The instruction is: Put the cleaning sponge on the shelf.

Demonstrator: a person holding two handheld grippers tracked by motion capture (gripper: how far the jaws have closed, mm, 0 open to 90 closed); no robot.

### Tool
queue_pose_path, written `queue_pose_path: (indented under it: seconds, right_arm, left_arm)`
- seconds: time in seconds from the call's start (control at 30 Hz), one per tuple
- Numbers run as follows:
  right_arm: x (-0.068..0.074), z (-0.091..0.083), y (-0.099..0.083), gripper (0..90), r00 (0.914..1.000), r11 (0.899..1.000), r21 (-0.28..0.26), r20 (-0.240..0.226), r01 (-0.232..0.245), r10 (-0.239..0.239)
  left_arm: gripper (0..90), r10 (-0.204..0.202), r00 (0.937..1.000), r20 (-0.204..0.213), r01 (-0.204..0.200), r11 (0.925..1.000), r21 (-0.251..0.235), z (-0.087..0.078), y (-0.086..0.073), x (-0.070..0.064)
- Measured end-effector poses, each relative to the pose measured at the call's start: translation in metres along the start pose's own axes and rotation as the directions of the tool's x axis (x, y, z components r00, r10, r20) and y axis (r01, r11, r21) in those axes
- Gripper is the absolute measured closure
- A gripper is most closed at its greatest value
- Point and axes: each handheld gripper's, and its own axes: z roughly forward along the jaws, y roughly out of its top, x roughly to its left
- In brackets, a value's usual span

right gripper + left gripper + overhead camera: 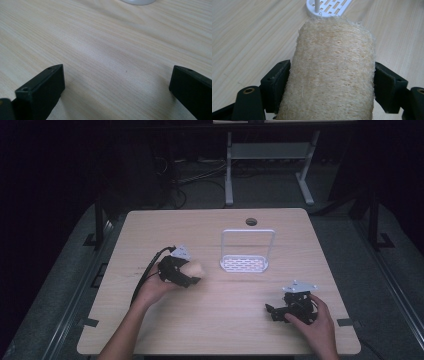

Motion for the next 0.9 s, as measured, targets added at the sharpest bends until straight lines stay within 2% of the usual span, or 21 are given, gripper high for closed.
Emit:
queue_pose_path:
  seconds: [0.37, 0.9]
  right_arm:
    - [0.000, 0.000, 0.000, 0.0, 1.0000, 1.000, 0.000, 0.000, 0.000, 0.000]
    - [0.000, 0.000, 0.000, 0.0, 1.0000, 1.000, 0.001, 0.001, 0.000, 0.000]
  left_arm:
    - [23.0, -0.007, 0.9999, 0.010, 0.007, 1.0000, -0.006, 0.006, 0.011, -0.012]
    - [23.1, 0.020, 0.9990, 0.041, -0.019, 0.9992, -0.034, 0.020, 0.031, -0.034]
